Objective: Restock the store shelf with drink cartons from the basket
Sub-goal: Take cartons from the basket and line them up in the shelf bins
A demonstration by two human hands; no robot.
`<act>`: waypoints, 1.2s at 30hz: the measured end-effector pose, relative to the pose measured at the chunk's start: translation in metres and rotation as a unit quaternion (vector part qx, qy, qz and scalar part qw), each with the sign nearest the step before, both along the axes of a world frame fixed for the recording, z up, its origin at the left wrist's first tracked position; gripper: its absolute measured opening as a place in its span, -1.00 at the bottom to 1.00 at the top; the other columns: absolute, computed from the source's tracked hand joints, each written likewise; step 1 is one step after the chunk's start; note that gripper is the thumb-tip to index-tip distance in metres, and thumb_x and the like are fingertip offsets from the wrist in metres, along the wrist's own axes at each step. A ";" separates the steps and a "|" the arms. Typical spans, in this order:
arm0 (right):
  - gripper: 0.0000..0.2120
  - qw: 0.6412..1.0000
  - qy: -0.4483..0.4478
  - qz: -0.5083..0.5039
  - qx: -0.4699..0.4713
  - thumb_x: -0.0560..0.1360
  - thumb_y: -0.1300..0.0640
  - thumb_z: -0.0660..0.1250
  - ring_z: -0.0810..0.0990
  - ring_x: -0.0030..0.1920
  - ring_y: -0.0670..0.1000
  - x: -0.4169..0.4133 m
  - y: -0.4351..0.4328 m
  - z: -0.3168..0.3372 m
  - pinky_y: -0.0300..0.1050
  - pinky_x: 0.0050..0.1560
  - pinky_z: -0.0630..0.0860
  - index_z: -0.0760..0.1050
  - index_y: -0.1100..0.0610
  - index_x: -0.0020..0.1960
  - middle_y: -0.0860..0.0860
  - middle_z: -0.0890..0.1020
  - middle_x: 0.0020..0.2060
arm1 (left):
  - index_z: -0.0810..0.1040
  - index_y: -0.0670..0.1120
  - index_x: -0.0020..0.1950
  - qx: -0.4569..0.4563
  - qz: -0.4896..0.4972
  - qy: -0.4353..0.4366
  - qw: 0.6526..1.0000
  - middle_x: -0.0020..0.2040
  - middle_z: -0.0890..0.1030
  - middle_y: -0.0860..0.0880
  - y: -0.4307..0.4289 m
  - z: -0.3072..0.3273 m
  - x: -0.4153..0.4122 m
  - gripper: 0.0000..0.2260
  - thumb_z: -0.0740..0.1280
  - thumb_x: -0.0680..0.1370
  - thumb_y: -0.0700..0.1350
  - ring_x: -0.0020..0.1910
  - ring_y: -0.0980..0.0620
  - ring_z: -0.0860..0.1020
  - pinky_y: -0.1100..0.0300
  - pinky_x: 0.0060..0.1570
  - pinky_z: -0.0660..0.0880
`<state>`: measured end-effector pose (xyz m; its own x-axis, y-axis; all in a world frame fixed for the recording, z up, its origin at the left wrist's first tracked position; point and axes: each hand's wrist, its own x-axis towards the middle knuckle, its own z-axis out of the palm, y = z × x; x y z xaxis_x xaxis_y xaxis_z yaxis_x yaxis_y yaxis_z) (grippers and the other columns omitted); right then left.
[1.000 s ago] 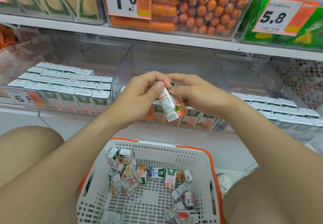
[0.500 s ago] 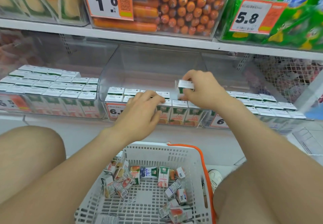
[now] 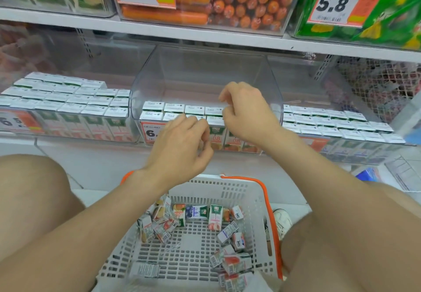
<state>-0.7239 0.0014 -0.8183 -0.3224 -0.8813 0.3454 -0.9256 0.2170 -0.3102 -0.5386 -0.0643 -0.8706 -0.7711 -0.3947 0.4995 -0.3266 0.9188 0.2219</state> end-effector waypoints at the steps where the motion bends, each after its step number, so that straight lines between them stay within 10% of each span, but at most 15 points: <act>1: -0.74 0.999 -0.024 0.024 -0.033 0.42 0.21 0.19 0.61 -0.02 0.14 0.016 0.009 -0.001 -0.01 0.01 0.53 0.60 0.14 0.02 0.05 0.67 -0.09 | 0.48 0.02 -0.11 0.042 0.007 -0.025 0.999 -0.23 0.51 0.10 0.006 -0.002 0.003 -0.92 0.34 0.52 0.00 -0.19 -0.02 0.46 0.04 -0.22 0.43; 6: -0.75 0.961 -0.028 0.137 0.240 0.46 0.17 0.19 0.50 -0.41 0.12 0.070 0.062 -0.055 0.09 -0.31 0.58 0.42 0.11 -0.38 0.11 0.51 -0.46 | 0.29 0.06 -0.36 0.172 -0.015 -0.308 0.936 -0.39 0.39 0.05 0.031 -0.053 0.016 -0.65 0.32 0.59 -0.01 -0.37 -0.02 0.41 0.07 -0.29 0.45; 15: -0.76 0.852 0.003 0.123 0.510 0.54 0.37 0.25 0.38 -0.37 0.03 0.064 0.096 -0.175 -0.09 -0.37 0.35 0.35 0.13 -0.24 0.06 0.38 -0.29 | 0.57 -0.11 0.17 0.185 -0.092 -0.585 0.784 0.11 0.61 -0.09 0.050 -0.198 0.023 -0.81 0.24 0.66 -0.06 0.01 -0.14 0.62 0.05 -0.10 0.52; 21: -0.67 0.845 0.004 0.106 0.524 0.57 0.35 0.26 0.45 -0.19 0.10 0.034 0.100 -0.241 -0.06 -0.26 0.36 0.50 0.21 0.32 0.11 0.47 -0.05 | 0.60 -0.15 0.20 0.184 -0.060 -0.577 0.794 0.19 0.61 -0.13 0.037 -0.268 0.020 -0.79 0.27 0.64 -0.10 0.10 -0.14 0.63 -0.05 0.02 0.63; 31: -0.55 0.778 0.004 0.111 0.618 0.57 0.37 0.28 0.63 0.10 0.21 0.033 0.113 -0.323 0.07 -0.04 0.59 0.47 0.10 0.42 0.18 0.42 0.34 | 0.11 -0.31 0.63 0.240 0.011 -0.492 0.837 0.67 0.03 -0.29 0.012 -0.330 -0.003 -0.34 0.30 0.58 -0.43 0.62 -0.30 0.18 -0.12 0.43 0.42; 36: -0.66 0.787 0.054 0.106 0.605 0.57 0.42 0.30 0.61 0.09 0.24 0.036 0.110 -0.324 0.04 -0.14 0.45 0.51 0.23 0.32 0.25 0.33 0.40 | 0.24 -0.24 0.59 0.232 0.045 -0.454 0.859 0.50 0.32 -0.26 0.008 -0.348 -0.010 -0.40 0.40 0.59 -0.29 0.48 -0.28 0.34 -0.12 0.43 0.39</act>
<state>-0.6875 0.1117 -1.1419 -0.1494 -0.6163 -0.7732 -0.9877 0.1302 0.0870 -0.5487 -0.0561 -1.2185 -0.7151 -0.4679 -0.5193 -0.6242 0.7619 0.1730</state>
